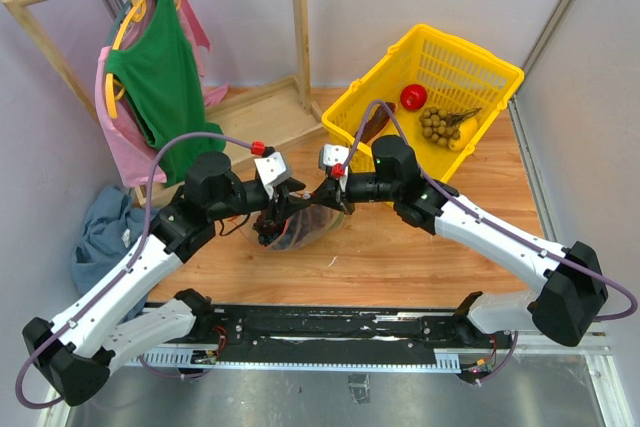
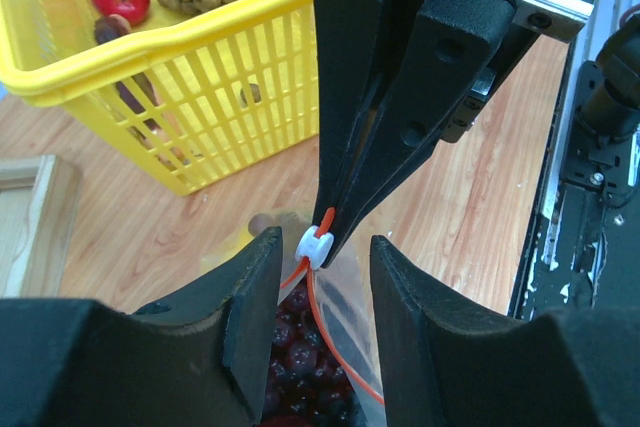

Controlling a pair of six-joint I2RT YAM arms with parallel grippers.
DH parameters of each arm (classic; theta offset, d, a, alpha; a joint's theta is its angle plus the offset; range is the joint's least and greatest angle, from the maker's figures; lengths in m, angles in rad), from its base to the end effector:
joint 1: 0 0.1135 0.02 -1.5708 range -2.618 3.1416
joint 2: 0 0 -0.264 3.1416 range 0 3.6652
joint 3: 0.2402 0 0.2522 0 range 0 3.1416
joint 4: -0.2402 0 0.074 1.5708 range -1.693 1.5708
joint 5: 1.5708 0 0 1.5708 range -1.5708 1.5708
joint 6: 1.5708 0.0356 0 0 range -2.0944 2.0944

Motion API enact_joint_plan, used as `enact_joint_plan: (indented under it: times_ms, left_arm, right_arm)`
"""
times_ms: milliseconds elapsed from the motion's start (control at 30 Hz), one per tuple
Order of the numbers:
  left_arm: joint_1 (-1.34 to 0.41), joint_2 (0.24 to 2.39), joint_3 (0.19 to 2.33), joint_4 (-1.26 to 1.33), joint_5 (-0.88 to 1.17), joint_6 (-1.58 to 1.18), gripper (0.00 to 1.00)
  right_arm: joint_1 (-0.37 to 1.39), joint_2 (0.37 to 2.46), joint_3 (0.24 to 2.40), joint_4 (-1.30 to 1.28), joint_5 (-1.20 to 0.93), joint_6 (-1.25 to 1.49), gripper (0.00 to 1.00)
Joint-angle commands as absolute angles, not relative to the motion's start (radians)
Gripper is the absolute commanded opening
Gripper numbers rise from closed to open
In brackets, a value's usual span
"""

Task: Place the food in the zip-top bag and seal the zipper
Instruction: Zip the zipper food storage bag at the center of the board.

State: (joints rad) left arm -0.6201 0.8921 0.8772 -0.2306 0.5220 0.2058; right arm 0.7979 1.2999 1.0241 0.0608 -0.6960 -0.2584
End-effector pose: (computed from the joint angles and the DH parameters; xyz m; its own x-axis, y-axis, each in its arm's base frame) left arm 0.1539 -0.1317 0.3499 -0.0102 0.2250 -0.9743 0.9188 0.3865 0.0796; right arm 0.1934 0.2310 0.3373 0.1081 -0.1700 -0.9795 -0.9920 0.0455 -0.1174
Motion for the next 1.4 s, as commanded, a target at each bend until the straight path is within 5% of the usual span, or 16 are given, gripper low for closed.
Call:
enact_joint_plan:
  times_ms: [0, 233, 600, 1200, 1367]
  left_arm:
    - [-0.602, 0.905, 0.905, -0.207, 0.588, 0.227, 0.45]
    - [-0.582, 0.933, 0.899, -0.229, 0.62, 0.231, 0.4]
    - [-0.568, 0.933, 0.897, -0.269, 0.588, 0.243, 0.0]
    - [-0.561, 0.902, 0.894, -0.274, 0.514, 0.247, 0.0]
    - [-0.561, 0.916, 0.911, -0.27, 0.548, 0.255, 0.0]
  right_arm:
    - [0.788, 1.292, 1.048, 0.103, -0.709, -0.249, 0.01]
    - [0.788, 1.292, 1.048, 0.106, -0.703, -0.242, 0.01]
    - [0.782, 1.271, 1.027, 0.127, -0.664, -0.221, 0.01]
    - [0.739, 1.246, 0.984, 0.19, -0.693, -0.166, 0.01]
    - [0.739, 1.265, 1.015, 0.148, -0.771, -0.217, 0.18]
